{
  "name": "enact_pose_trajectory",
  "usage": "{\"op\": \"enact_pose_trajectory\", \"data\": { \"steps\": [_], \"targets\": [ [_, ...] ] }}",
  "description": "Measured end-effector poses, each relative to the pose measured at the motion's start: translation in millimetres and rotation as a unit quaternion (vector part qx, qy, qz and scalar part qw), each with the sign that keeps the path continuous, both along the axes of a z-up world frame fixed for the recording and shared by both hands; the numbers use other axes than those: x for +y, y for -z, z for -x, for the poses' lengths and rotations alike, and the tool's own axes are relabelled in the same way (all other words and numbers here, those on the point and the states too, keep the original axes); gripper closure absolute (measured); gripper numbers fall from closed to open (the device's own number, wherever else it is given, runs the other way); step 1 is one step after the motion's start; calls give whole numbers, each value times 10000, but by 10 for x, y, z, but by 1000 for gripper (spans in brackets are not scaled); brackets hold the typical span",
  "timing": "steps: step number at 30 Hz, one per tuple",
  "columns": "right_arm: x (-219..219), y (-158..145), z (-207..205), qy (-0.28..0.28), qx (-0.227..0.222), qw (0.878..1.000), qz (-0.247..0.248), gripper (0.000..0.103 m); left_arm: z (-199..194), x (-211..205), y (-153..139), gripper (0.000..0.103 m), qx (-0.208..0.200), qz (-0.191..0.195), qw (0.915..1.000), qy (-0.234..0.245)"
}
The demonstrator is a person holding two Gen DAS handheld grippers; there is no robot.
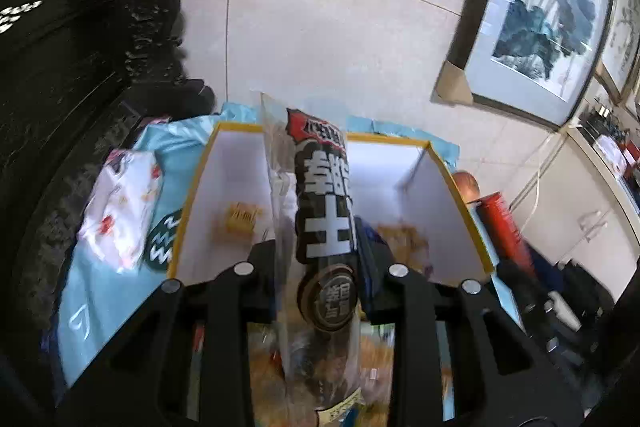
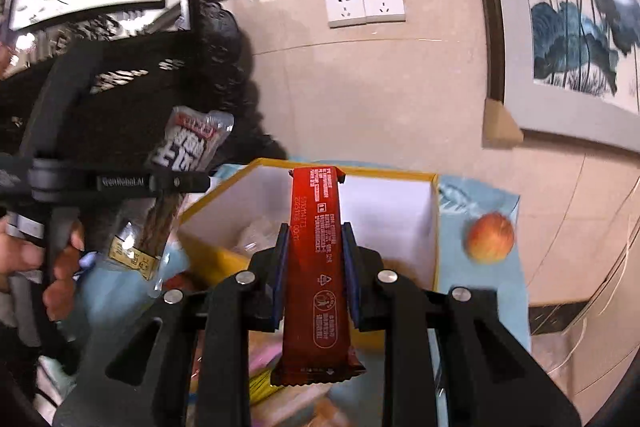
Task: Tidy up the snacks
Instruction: 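Carry the dark bag and red bar over the yellow box and release both, then move the right tool to the brown peanut bag and grasp it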
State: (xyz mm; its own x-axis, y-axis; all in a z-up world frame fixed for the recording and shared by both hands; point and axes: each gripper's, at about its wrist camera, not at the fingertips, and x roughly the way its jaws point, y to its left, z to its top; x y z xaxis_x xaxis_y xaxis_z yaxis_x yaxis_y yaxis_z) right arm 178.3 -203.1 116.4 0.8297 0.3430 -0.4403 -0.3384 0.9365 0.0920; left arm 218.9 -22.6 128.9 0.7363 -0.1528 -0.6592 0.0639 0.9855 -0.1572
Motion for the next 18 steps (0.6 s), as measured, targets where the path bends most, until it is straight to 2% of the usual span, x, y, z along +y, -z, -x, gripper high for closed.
{"op": "enact_pose_trajectory", "data": {
  "steps": [3, 5, 6, 7, 8, 9, 13, 16, 18],
  "targets": [
    [71, 186, -334, 277, 41, 9993, 255, 78, -312, -52, 99, 69, -17, 146, 9999, -9],
    [56, 308, -485, 436, 140, 9986, 249, 73, -468, -35, 207, 42, -31, 316, 9994, -156],
    [28, 351, -519, 513, 149, 9983, 212, 69, -496, -23, 241, 16, -108, 315, 9990, -305],
    [-37, 388, -527, 584, 112, 9982, 85, 55, -492, 0, 253, 9, -210, 275, 9984, -444],
    [-84, 404, -503, 620, 40, 9981, -37, 40, -476, 17, 258, 8, -327, 238, 9977, -543],
    [-133, 412, -478, 638, -38, 9978, -153, 38, -462, 32, 270, 6, -382, 223, 9976, -535],
    [-233, 361, -423, 585, -22, 9979, -287, 34, -389, 77, 332, 4, -171, 174, 9986, -475],
    [-211, 260, -285, 674, -165, 9969, -379, 1, -188, 128, 386, 4, -76, 136, 9991, -405],
    [-151, 143, -144, 494, -417, 9969, -444, 1, 49, 175, 453, 2, -93, 48, 9993, -346]
  ]
}}
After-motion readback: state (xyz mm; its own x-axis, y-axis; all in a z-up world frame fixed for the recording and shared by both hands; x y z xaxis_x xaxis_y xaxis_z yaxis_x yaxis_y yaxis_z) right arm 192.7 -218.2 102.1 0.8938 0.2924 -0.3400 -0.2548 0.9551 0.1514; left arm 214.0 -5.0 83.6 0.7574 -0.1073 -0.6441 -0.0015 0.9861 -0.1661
